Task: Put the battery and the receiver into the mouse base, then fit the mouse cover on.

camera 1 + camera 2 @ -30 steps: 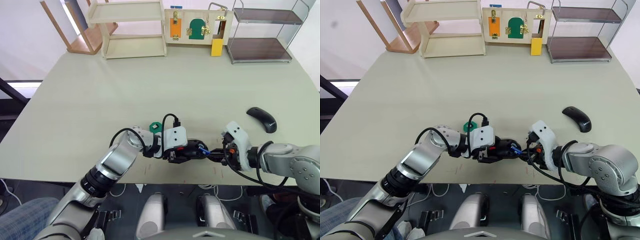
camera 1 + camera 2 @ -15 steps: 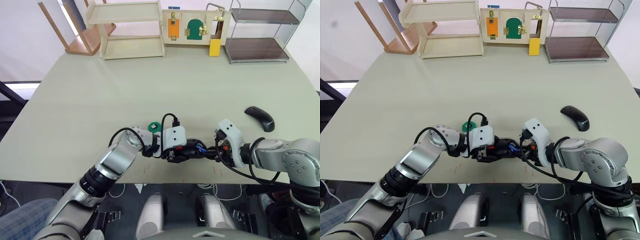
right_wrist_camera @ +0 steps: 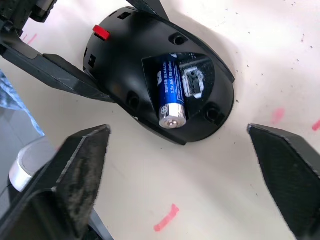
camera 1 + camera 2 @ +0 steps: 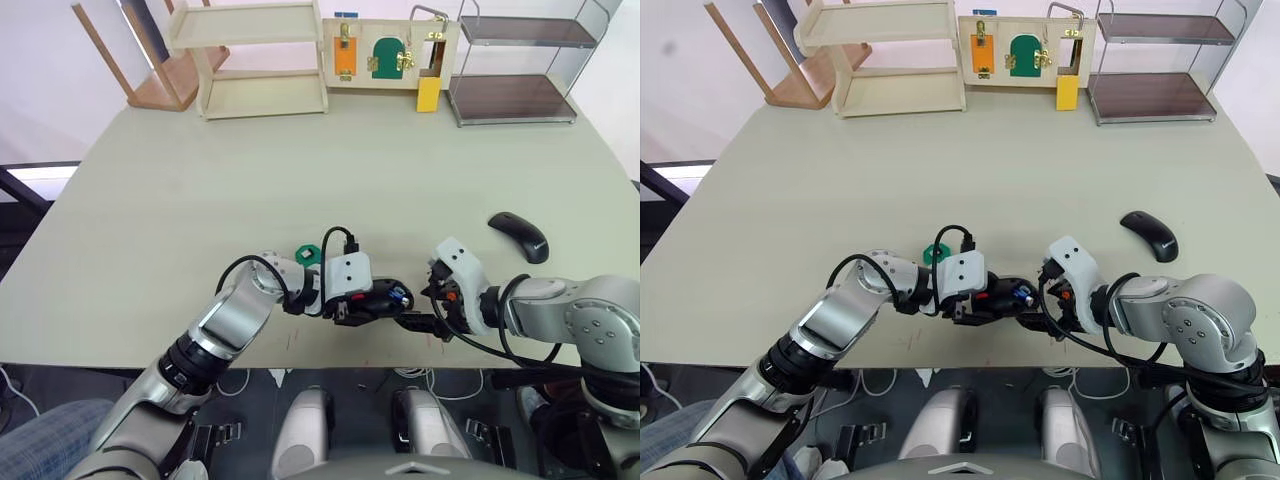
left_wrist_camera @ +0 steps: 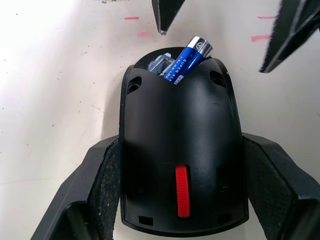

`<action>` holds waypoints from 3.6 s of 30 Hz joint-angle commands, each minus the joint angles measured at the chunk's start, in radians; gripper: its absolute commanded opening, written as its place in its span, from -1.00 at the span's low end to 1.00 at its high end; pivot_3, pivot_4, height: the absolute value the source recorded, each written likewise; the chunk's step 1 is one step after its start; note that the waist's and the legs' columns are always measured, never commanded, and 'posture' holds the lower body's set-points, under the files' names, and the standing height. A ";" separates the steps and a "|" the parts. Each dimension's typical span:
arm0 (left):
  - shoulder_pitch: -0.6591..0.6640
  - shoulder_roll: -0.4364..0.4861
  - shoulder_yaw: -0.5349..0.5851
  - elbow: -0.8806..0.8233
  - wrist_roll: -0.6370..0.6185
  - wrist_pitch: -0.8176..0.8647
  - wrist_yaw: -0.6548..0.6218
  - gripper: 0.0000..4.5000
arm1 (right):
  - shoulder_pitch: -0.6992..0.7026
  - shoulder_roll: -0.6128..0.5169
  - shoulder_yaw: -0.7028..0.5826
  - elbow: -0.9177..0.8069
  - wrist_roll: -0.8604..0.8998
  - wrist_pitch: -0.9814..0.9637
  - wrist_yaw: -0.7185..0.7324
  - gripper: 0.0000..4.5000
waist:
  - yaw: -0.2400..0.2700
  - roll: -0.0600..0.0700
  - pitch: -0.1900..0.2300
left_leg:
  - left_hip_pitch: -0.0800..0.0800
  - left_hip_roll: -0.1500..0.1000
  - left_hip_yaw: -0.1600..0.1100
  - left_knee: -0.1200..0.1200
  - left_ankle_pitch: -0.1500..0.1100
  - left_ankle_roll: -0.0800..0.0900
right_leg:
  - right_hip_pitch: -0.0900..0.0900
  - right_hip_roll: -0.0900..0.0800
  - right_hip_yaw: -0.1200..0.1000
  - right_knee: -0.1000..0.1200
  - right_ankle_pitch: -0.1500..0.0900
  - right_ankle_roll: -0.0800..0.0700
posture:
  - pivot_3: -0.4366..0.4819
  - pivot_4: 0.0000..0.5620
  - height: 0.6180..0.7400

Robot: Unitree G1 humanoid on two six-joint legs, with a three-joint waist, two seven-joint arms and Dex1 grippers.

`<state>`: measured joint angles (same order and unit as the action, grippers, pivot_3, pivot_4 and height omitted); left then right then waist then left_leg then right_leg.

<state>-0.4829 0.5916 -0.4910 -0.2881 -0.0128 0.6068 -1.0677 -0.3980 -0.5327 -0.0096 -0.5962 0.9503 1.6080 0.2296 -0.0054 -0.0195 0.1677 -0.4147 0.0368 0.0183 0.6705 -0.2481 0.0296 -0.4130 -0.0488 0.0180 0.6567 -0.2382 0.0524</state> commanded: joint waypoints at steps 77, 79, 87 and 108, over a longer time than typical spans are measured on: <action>0.009 0.001 -0.043 0.026 0.003 0.007 -0.009 0.31 | 0.465 0.096 0.174 0.450 -0.646 -1.505 0.646 -0.97 | 0.015 -0.001 -0.002 | 0.006 0.000 0.004 0.001 0.000 0.000 | 0.003 0.002 0.002 0.004 -0.001 0.000 | -0.05 -0.47 1.00; 0.011 0.002 -0.042 0.023 0.003 0.009 -0.009 0.31 | 0.463 0.090 0.184 0.465 -0.659 -1.483 0.637 -0.97 | 0.013 -0.001 -0.003 | 0.009 0.001 0.004 0.001 0.000 0.000 | 0.005 0.002 0.003 0.004 -0.002 0.000 | -0.05 -0.47 1.00; 0.004 -0.003 -0.040 0.032 0.007 0.011 -0.009 0.31 | 0.439 0.038 0.225 0.493 -0.700 -1.363 0.614 -0.97 | -0.003 -0.006 -0.013 | 0.019 0.001 0.003 0.000 0.000 0.000 | 0.012 0.002 0.004 0.004 -0.005 -0.001 | -0.05 -0.47 1.00; 0.010 -0.007 -0.038 0.036 0.007 0.004 0.000 0.31 | 0.402 0.010 0.204 0.452 -0.650 -1.374 0.631 -0.97 | -0.004 -0.008 -0.024 | 0.021 0.002 0.001 -0.001 0.000 0.000 | 0.015 0.001 0.004 0.001 -0.005 -0.001 | -0.05 -0.47 1.00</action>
<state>-0.4860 0.5846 -0.5027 -0.2440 -0.0012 0.6094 -1.0538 -0.0274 -0.5208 0.2095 -0.1841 0.3106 0.2298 0.8656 -0.0098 -0.0273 0.1439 -0.3940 0.0387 0.0196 0.6694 -0.2483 0.0292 -0.3977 -0.0478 0.0224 0.6572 -0.2435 0.0518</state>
